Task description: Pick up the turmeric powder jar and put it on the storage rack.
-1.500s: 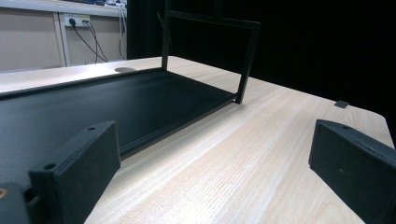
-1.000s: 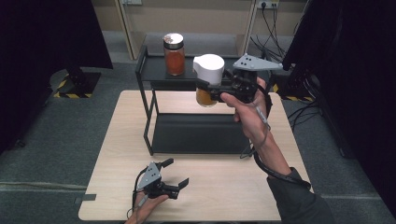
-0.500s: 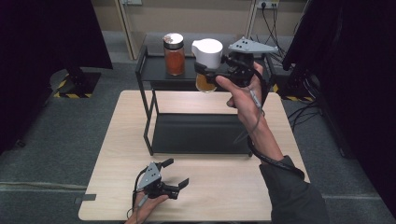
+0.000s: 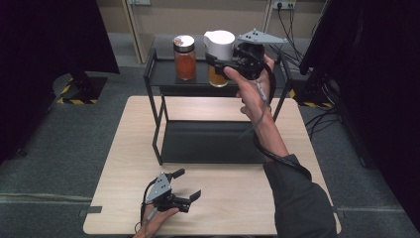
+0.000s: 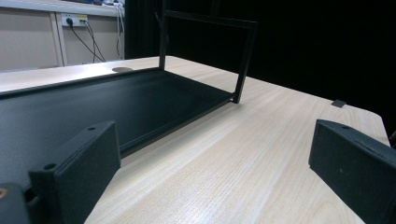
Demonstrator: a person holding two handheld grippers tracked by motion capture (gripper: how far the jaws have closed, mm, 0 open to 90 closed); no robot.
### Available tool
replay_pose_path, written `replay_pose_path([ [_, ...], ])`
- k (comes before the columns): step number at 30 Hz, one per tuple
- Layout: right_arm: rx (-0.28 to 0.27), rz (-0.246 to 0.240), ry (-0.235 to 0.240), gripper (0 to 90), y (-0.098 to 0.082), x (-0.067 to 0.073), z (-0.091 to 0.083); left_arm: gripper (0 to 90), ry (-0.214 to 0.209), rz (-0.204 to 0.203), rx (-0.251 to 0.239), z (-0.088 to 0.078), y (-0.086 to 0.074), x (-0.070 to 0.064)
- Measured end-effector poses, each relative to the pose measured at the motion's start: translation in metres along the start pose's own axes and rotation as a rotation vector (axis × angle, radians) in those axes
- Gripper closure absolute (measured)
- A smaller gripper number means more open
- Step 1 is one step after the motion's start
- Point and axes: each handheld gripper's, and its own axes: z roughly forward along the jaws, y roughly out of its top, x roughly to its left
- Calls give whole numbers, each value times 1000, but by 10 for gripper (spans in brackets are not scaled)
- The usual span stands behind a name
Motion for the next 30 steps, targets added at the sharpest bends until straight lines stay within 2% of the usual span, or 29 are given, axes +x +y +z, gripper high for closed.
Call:
replay_pose_path([
  [17, 0, -7, -94, 309, 4, 3, 25, 17, -8, 0, 0, 1, 0, -1],
  [30, 6, 2, -122, 309, 0, 1, 37, 17, -13, 1, 0, 1, -1, -2],
])
